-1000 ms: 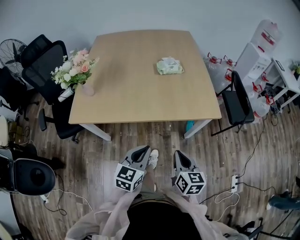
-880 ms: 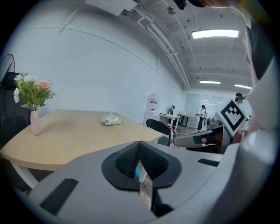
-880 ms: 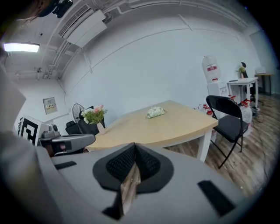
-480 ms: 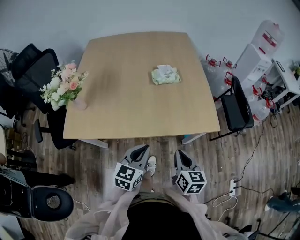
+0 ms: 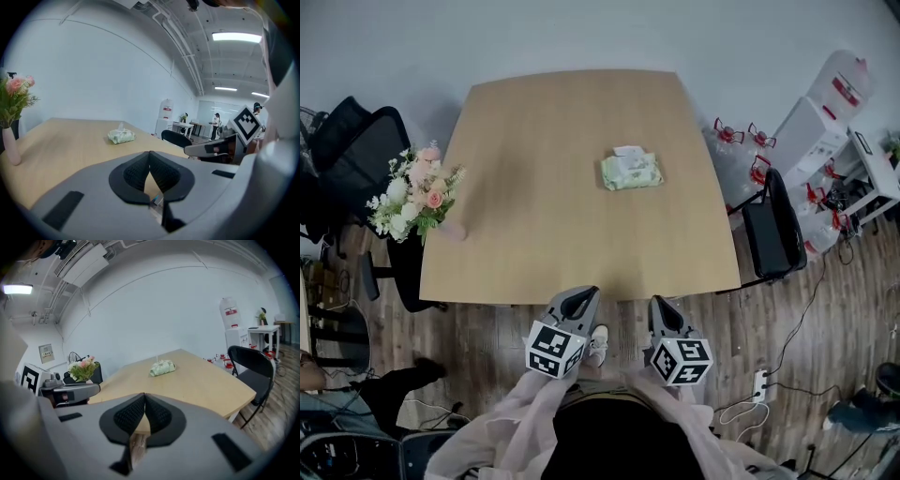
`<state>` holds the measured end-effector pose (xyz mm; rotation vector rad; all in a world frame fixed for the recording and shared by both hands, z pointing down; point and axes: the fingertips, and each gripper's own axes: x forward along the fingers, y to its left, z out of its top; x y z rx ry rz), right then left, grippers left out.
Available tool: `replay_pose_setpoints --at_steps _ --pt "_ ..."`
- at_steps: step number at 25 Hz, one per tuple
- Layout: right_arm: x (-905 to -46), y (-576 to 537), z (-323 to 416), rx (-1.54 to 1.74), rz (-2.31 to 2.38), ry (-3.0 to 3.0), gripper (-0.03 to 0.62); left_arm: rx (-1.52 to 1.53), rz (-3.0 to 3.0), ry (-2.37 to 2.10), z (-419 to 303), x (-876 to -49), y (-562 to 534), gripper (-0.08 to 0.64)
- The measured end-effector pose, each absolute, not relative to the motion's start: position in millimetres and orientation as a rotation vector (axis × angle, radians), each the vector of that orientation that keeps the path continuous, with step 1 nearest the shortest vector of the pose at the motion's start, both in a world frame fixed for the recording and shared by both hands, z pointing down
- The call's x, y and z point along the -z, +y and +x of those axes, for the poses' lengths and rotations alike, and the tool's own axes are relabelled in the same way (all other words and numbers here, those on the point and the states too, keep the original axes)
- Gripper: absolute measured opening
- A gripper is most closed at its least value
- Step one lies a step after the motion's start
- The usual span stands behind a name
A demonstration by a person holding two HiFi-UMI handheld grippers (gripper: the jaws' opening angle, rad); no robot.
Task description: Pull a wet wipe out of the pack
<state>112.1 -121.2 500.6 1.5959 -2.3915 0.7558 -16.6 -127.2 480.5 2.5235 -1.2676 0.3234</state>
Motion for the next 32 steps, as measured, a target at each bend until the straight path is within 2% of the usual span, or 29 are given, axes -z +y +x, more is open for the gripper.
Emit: replay_pose_setpoints --at_steps 13,32 --pt "-496.3 -193.1 112.9 -0.724 1.642 -2.382 0.012 -0.310 2.549 -1.224 -18.0 -481.0 -195.7 0.011" --pt "-465.2 -246.4 119.9 -0.621 1.666 -2.414 0.012 -0.222 2.525 -1.177 -10.4 -476.5 -236.7 0.011"
